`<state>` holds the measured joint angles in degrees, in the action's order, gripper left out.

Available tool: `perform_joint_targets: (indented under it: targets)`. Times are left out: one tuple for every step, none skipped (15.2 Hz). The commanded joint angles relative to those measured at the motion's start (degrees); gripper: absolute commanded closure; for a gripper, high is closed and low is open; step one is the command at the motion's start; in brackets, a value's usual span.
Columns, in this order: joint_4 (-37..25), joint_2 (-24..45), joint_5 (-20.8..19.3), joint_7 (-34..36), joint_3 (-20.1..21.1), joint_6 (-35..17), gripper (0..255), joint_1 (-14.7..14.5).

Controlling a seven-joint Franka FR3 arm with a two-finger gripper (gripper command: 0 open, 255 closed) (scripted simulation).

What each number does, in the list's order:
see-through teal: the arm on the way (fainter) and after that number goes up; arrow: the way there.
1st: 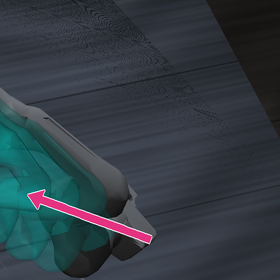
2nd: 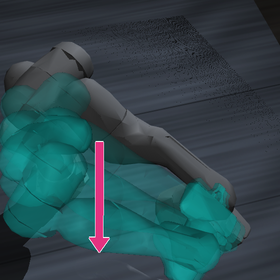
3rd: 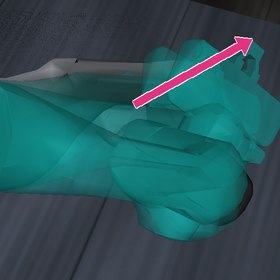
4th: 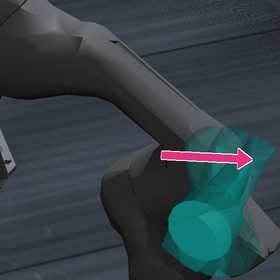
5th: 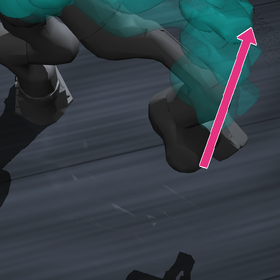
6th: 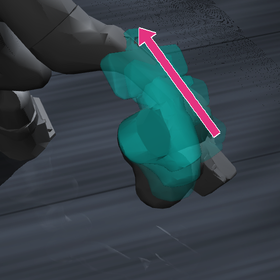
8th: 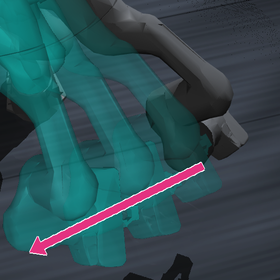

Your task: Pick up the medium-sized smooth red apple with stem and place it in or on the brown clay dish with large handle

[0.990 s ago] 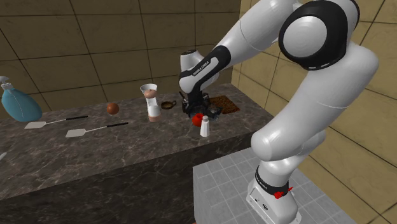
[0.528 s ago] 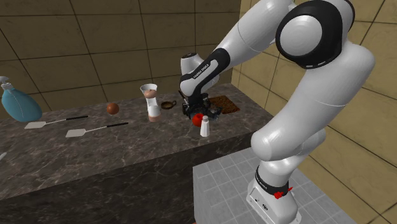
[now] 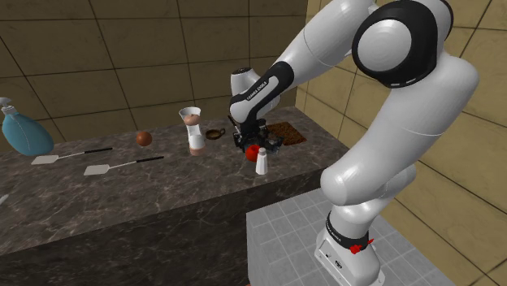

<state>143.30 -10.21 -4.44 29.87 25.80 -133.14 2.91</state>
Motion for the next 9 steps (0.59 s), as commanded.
perform_joint_targets:
  targets:
    - [0.04,0.03,0.0,0.0,0.0,0.02,255,0.0]
    - [0.07,0.01,0.01,-0.01,0.0,0.0,255,0.0]
    - [0.07,0.03,0.0,0.0,0.0,-0.02,255,0.0]
    - [0.02,0.06,-0.02,0.02,0.01,0.01,255,0.0]
    - [-0.29,-0.54,0.36,-0.35,-0.1,0.84,255,-0.09]
    - [-0.61,-1.11,0.71,-0.69,-0.22,1.67,255,-0.19]
    - [-0.94,-1.67,1.04,-1.02,-0.34,2.51,255,-0.28]
    - [-1.29,-2.21,1.35,-1.33,-0.45,3.34,255,-0.36]
    - [-1.65,-2.74,1.64,-1.63,-0.57,4.17,255,-0.44]
